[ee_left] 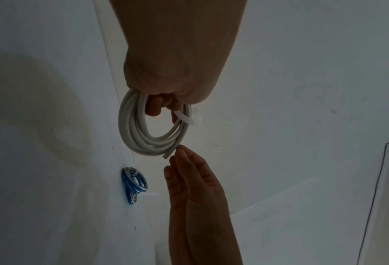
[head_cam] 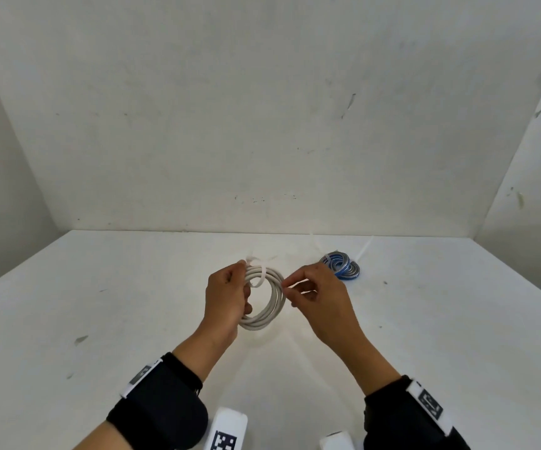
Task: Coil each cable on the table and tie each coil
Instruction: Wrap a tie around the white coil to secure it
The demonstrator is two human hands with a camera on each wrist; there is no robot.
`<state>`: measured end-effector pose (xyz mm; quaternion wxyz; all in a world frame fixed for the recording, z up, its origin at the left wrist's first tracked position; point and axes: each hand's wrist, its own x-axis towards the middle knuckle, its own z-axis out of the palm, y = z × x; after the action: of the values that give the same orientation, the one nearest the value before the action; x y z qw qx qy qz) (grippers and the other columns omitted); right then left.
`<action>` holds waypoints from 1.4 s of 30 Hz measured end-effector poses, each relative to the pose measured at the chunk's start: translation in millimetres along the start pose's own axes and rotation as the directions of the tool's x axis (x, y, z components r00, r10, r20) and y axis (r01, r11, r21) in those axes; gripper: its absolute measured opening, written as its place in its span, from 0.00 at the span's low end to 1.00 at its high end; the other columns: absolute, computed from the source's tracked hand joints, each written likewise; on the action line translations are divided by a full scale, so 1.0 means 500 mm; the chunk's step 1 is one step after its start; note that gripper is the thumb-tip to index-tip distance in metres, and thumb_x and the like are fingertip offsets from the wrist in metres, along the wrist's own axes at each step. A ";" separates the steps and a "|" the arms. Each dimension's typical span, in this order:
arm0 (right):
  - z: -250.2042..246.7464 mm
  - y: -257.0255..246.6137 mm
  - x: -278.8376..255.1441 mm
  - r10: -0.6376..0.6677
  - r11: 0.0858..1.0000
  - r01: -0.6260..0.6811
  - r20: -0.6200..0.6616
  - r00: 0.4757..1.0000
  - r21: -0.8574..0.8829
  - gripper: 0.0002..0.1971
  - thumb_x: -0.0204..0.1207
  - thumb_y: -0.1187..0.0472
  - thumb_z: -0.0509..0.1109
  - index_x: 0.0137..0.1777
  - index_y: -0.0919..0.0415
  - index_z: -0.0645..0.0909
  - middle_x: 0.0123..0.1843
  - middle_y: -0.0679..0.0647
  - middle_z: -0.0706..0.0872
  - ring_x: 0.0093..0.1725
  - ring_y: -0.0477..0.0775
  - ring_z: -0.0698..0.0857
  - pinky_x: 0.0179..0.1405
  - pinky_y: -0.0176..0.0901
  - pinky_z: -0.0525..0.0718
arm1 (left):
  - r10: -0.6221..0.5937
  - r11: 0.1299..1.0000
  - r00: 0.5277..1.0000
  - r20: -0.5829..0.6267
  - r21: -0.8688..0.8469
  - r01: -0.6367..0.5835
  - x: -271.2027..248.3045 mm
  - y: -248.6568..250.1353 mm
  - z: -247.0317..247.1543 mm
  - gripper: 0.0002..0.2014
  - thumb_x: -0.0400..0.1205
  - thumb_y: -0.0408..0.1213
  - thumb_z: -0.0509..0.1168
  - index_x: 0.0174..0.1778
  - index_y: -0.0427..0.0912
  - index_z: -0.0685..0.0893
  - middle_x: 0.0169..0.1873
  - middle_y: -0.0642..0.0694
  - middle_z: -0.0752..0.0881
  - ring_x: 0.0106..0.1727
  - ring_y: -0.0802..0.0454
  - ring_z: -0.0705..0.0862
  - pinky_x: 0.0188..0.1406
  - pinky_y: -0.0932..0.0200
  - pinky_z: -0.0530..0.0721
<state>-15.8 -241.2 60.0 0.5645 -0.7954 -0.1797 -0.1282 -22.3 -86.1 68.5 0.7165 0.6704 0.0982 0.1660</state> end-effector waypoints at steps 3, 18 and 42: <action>0.014 0.002 -0.001 0.002 0.999 -0.004 -0.049 0.999 -0.044 0.08 0.71 0.65 0.78 0.41 0.51 0.83 0.45 0.49 0.86 0.39 0.41 0.86 0.39 0.29 0.82 | 0.007 1.000 0.999 -0.040 0.002 -0.007 0.001 -0.005 0.007 0.21 0.86 0.38 0.56 0.25 0.38 0.74 0.15 0.53 0.65 0.19 0.53 0.59 0.18 0.63 0.62; 0.041 -0.006 0.001 0.053 0.989 -0.070 -0.129 0.990 -0.131 0.18 0.62 0.59 0.83 0.38 0.54 0.73 0.29 0.45 0.81 0.29 0.42 0.77 0.29 0.30 0.73 | 0.121 0.990 0.992 -0.045 0.073 -0.118 -0.016 0.001 0.036 0.20 0.86 0.39 0.56 0.33 0.27 0.73 0.15 0.53 0.68 0.20 0.52 0.61 0.21 0.59 0.63; -0.049 -0.042 0.069 -0.011 0.990 -0.024 0.250 0.968 0.137 0.03 0.80 0.65 0.68 0.45 0.59 0.81 0.38 0.44 0.84 0.35 0.40 0.81 0.40 0.34 0.81 | 0.014 0.985 0.955 0.297 0.162 -0.065 -0.037 0.016 0.034 0.21 0.87 0.40 0.56 0.26 0.41 0.74 0.14 0.56 0.64 0.18 0.56 0.58 0.20 0.62 0.59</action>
<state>6.5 -253.2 99.8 0.5917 -0.7646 -0.2552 -0.0124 -33.8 -108.4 76.2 0.6598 0.7482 -0.0095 0.0694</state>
